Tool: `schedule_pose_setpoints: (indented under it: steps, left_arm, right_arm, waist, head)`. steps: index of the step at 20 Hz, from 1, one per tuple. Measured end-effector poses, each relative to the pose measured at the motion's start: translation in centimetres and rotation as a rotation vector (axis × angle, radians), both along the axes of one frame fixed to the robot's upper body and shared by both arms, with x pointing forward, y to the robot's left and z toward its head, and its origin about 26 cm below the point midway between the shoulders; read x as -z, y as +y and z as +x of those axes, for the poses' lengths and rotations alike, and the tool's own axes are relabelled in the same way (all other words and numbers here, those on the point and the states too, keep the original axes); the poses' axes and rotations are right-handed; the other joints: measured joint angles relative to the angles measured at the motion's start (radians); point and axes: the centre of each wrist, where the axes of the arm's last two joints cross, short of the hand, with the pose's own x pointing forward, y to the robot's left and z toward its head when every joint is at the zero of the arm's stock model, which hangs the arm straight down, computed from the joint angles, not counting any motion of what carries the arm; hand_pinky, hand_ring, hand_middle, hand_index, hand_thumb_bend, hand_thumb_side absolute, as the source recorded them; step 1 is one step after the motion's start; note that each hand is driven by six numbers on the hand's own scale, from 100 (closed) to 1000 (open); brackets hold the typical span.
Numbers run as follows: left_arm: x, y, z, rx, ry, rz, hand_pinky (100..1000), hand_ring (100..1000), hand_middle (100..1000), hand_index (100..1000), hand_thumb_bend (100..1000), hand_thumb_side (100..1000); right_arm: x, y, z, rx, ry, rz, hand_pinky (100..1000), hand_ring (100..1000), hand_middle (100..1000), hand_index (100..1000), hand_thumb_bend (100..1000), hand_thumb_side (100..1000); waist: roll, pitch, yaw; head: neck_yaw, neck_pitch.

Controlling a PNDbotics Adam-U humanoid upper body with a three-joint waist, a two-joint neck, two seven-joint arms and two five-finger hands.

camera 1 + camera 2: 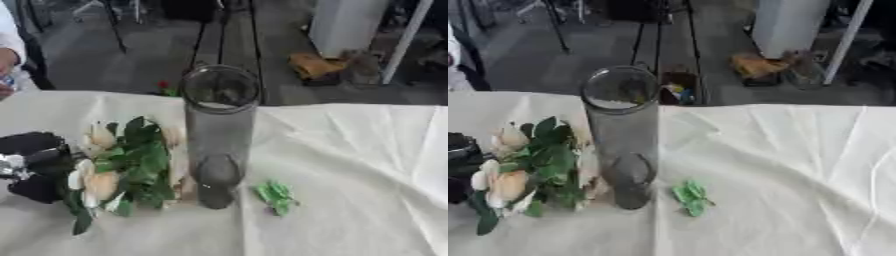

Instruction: Arrange flowers into the vase.

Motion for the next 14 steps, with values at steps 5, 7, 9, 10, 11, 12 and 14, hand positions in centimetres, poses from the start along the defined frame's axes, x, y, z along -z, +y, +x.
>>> schedule_pose_setpoints:
  steps: [5,7,9,10,11,12,14]
  left_arm:
    - [-0.3,0.3,-0.2,-0.012,-0.014,0.006,211,100,100,240,100,313]
    - [-0.5,0.3,-0.3,-0.013,-0.018,0.005,207,100,100,239,100,309]
    - [-0.6,0.4,-0.4,-0.018,-0.024,0.003,201,100,100,236,100,308]
    - [-0.8,0.5,-0.4,-0.019,-0.028,0.000,196,100,100,235,100,310]
    - [-1.0,0.5,-0.5,-0.018,-0.034,-0.004,193,100,100,233,100,311]
    - [-1.1,0.5,-0.6,-0.017,-0.040,-0.011,189,100,100,232,100,312]
    - [-1.4,0.3,-0.7,-0.011,-0.052,-0.029,184,100,100,230,100,313]
  right_arm:
    - [0.0,0.0,0.0,0.001,0.002,-0.002,867,710,492,762,100,833]
    - [0.0,0.0,0.0,0.001,0.003,-0.002,867,710,492,762,100,832]
    - [0.0,0.0,0.0,0.001,0.004,-0.003,868,711,492,762,100,833]
    - [0.0,0.0,0.0,0.001,0.004,-0.003,868,711,492,762,100,833]
    - [0.0,0.0,0.0,0.002,0.005,-0.004,869,711,492,763,100,831]
    - [0.0,0.0,0.0,0.002,0.005,-0.005,869,711,492,763,100,832]
    - [0.0,0.0,0.0,0.001,0.006,-0.006,869,711,492,763,100,832]
  waist:
    - [0.000,0.000,0.002]
    - [0.000,0.000,0.003]
    - [0.000,0.000,0.004]
    - [0.000,0.000,0.005]
    - [0.000,0.000,0.006]
    - [0.000,0.000,0.006]
    - [0.000,0.000,0.008]
  head:
    - [-0.002,0.005]
    - [-0.003,0.005]
    - [-0.004,0.005]
    - [-0.004,0.005]
    - [-0.004,0.005]
    - [-0.005,0.005]
    - [-0.007,0.005]
